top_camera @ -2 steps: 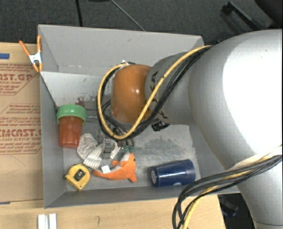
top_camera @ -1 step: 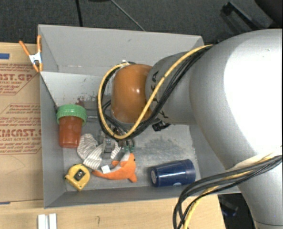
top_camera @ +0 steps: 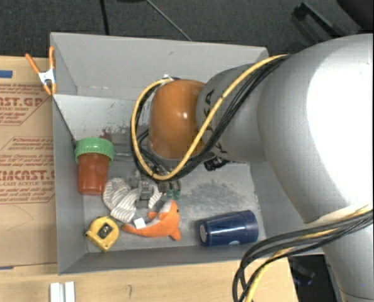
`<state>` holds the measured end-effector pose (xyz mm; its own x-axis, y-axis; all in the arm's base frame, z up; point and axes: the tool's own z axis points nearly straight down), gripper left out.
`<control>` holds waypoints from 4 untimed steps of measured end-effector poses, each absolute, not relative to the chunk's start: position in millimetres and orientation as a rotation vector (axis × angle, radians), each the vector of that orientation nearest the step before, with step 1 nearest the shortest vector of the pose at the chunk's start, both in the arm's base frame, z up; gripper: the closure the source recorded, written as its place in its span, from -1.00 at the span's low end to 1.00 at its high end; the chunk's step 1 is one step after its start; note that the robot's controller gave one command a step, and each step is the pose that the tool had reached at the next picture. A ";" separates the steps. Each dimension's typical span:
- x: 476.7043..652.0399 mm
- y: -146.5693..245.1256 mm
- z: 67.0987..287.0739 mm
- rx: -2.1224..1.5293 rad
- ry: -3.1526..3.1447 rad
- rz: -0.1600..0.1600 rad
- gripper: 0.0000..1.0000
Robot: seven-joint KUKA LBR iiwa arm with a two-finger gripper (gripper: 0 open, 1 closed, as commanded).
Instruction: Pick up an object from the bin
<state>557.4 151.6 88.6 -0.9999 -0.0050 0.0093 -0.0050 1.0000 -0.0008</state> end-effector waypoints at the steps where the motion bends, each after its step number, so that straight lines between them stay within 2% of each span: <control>1: 559.0 152.2 112.2 0.008 -3.139 -0.001 1.00; 4: 560.3 152.9 143.7 0.009 -3.143 -0.003 1.00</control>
Offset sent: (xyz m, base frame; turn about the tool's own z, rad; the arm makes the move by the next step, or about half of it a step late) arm -0.0002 -0.0002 0.0274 0.0000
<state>560.3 152.9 143.7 -1.0000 -0.0057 -0.0018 -0.0057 1.0000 0.0019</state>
